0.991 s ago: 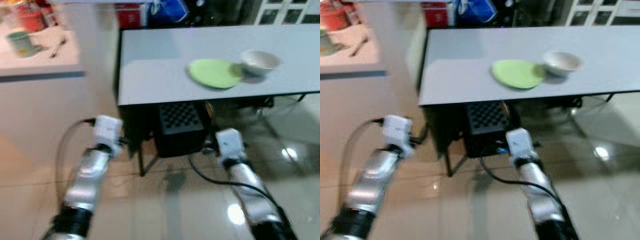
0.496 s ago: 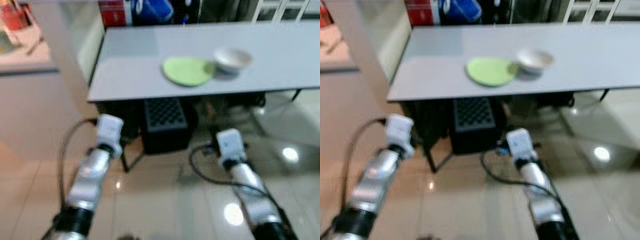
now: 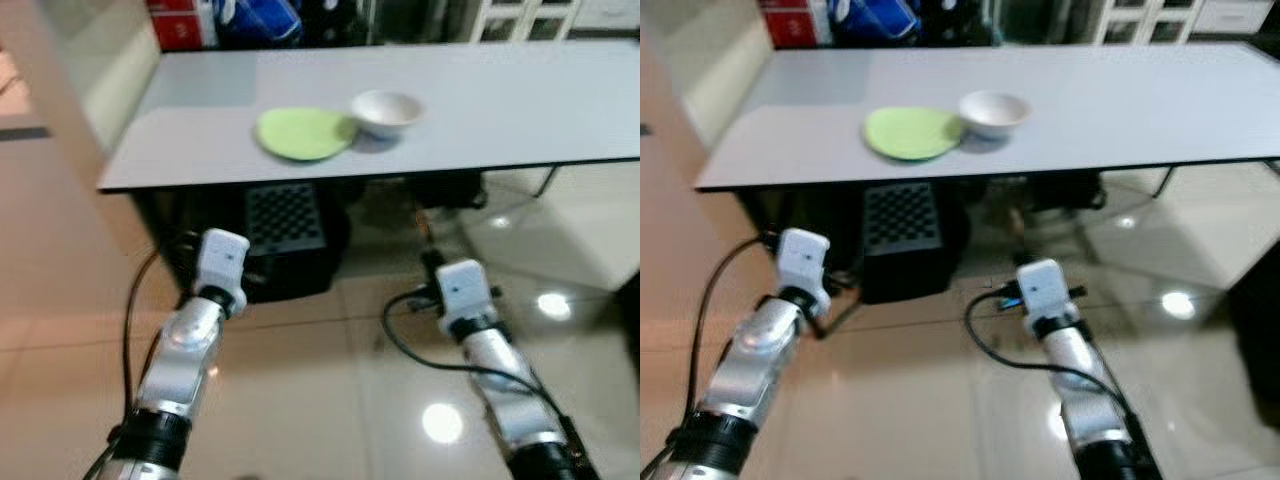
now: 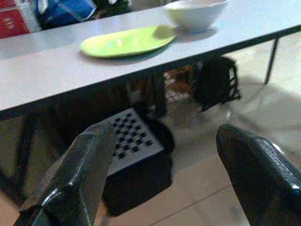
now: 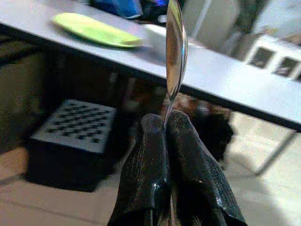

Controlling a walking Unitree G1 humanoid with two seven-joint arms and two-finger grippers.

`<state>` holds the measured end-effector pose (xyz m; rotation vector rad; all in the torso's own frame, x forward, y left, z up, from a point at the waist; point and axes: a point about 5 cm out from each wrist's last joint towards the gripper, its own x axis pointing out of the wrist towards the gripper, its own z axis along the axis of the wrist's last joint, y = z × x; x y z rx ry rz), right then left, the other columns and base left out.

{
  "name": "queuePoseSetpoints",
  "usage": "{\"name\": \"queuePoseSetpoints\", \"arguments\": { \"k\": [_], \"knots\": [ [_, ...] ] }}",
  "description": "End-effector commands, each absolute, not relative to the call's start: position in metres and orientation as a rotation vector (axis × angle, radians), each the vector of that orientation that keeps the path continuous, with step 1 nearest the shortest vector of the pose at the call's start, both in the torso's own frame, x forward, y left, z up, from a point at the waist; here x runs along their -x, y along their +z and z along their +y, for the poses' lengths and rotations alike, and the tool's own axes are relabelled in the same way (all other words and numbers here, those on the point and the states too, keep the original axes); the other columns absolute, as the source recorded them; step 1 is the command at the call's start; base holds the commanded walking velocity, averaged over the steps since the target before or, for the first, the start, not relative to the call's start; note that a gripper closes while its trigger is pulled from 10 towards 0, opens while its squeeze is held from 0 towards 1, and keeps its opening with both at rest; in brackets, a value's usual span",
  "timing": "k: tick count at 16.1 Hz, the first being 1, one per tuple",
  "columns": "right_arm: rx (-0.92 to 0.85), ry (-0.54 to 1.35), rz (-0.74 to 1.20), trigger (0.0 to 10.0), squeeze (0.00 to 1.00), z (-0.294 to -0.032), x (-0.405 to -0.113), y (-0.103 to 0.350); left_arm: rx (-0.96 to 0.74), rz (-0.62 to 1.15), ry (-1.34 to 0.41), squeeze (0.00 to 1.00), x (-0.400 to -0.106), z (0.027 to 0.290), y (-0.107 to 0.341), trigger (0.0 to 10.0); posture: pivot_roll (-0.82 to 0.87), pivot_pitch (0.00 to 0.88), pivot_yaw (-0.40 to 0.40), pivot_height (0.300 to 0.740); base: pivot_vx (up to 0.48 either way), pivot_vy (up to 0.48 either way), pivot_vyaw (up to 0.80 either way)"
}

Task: Setting the table

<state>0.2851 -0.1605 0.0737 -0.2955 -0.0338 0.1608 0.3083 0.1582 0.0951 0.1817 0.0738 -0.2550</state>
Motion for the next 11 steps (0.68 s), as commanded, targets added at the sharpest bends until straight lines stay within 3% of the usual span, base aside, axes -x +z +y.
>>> {"name": "queuePoseSetpoints", "arguments": {
  "k": [1, 11],
  "knots": [
    [0.284, 0.175, -0.045, 0.0, 0.00, -0.1548, -0.2861, 0.0763, -0.193, 0.071, -0.225, 0.00, -0.3085, 0.1672, 0.0964, 10.0, 0.02, 0.000, 0.032, 0.740, 0.000, 0.000, 0.00],
    [0.292, 0.175, -0.040, 0.0, 0.00, -0.1560, -0.2850, 0.0751, -0.181, 0.072, -0.202, 0.00, -0.3099, 0.1669, 0.0975, 10.0, 0.01, 0.000, 0.030, 0.740, 0.000, 0.000, 0.00]
  ]
}}
